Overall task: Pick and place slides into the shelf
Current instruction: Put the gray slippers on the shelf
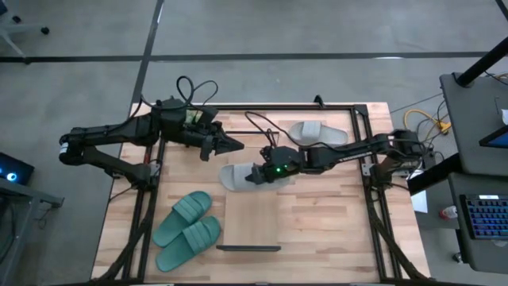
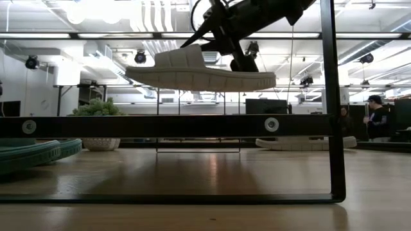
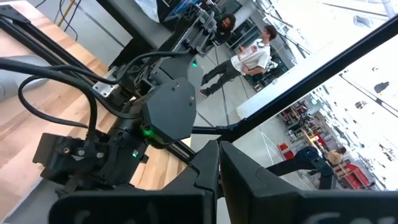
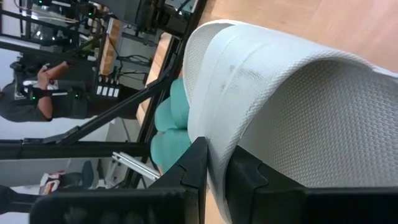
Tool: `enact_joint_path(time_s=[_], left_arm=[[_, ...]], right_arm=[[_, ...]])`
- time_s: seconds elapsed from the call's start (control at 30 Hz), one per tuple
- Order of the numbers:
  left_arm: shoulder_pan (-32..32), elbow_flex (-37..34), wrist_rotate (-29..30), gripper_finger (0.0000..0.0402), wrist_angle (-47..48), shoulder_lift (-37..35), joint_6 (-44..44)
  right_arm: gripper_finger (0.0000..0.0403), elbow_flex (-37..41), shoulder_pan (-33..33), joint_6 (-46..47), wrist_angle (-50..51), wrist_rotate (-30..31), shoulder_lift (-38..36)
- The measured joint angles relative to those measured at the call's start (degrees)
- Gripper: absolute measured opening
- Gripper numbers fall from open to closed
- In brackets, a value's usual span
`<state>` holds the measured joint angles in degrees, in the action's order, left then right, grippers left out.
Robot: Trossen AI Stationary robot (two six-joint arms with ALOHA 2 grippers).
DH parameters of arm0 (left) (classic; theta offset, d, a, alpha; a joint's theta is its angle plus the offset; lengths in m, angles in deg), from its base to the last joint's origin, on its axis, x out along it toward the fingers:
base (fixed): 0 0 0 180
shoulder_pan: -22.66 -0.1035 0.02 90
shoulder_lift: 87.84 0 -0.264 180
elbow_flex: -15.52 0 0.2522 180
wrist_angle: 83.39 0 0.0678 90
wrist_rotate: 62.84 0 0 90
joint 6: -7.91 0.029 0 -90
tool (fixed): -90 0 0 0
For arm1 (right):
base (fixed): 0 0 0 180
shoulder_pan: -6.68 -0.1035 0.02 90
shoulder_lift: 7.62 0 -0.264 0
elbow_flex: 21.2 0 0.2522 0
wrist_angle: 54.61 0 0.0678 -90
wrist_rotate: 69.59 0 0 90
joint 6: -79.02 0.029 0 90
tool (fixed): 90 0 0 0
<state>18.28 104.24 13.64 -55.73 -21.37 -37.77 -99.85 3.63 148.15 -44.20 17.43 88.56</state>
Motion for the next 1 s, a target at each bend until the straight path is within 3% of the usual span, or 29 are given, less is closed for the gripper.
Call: enact_joint_path(time_s=[1.0], left_arm=[[0.0, -0.1, 0.0, 0.0000, -0.1, 0.0, 0.1]], right_arm=[[0.0034, 2.4, -1.0, 3.3, -3.3, 1.7, 0.1]])
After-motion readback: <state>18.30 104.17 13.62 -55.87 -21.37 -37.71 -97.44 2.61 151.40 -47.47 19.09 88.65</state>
